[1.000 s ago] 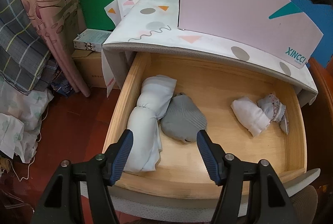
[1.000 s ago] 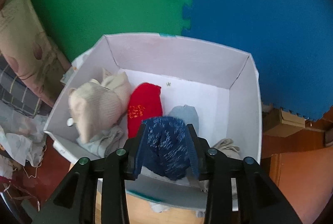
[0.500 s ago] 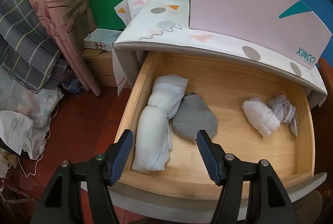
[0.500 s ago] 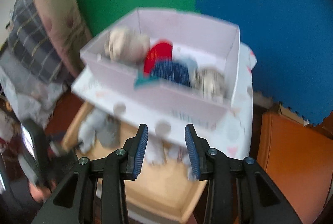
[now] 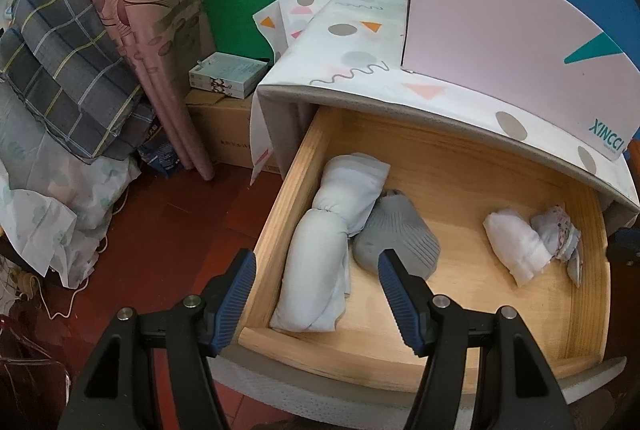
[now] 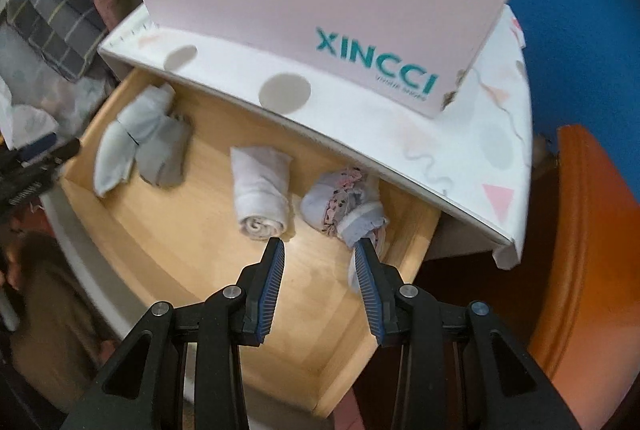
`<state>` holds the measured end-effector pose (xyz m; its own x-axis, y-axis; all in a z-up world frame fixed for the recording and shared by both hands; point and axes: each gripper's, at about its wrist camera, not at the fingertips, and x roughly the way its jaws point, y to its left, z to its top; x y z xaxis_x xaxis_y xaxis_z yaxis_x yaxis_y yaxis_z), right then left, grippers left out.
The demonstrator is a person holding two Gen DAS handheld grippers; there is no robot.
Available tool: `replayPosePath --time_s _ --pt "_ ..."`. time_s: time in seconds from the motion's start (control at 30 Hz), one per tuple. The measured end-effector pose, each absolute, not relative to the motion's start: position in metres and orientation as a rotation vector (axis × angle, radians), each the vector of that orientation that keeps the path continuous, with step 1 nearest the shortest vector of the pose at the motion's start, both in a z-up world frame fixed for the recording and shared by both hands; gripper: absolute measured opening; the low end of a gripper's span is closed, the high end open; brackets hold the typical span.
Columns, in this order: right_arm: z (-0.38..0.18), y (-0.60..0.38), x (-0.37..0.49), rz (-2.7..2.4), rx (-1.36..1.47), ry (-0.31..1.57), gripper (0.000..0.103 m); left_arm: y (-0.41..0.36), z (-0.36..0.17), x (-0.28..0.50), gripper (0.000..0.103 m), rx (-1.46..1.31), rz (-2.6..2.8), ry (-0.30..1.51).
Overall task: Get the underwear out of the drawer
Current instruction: 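Lower the right gripper and grasp the light blue lace-trimmed sock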
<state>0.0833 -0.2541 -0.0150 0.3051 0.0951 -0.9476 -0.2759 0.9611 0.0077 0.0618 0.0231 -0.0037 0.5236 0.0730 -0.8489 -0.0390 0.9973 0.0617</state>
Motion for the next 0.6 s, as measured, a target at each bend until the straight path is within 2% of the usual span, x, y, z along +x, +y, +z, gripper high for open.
replayPosePath --time_s 0.2,0.6 --pt "-0.057 -0.244 0.097 0.243 -0.262 1.287 0.035 0.024 -0.004 0.062 0.065 0.03 0.064 1.022" --pt "-0.098 -0.233 0.116 0.231 -0.387 1.277 0.035 0.025 -0.006 0.063 0.065 0.024 0.061 1.033"
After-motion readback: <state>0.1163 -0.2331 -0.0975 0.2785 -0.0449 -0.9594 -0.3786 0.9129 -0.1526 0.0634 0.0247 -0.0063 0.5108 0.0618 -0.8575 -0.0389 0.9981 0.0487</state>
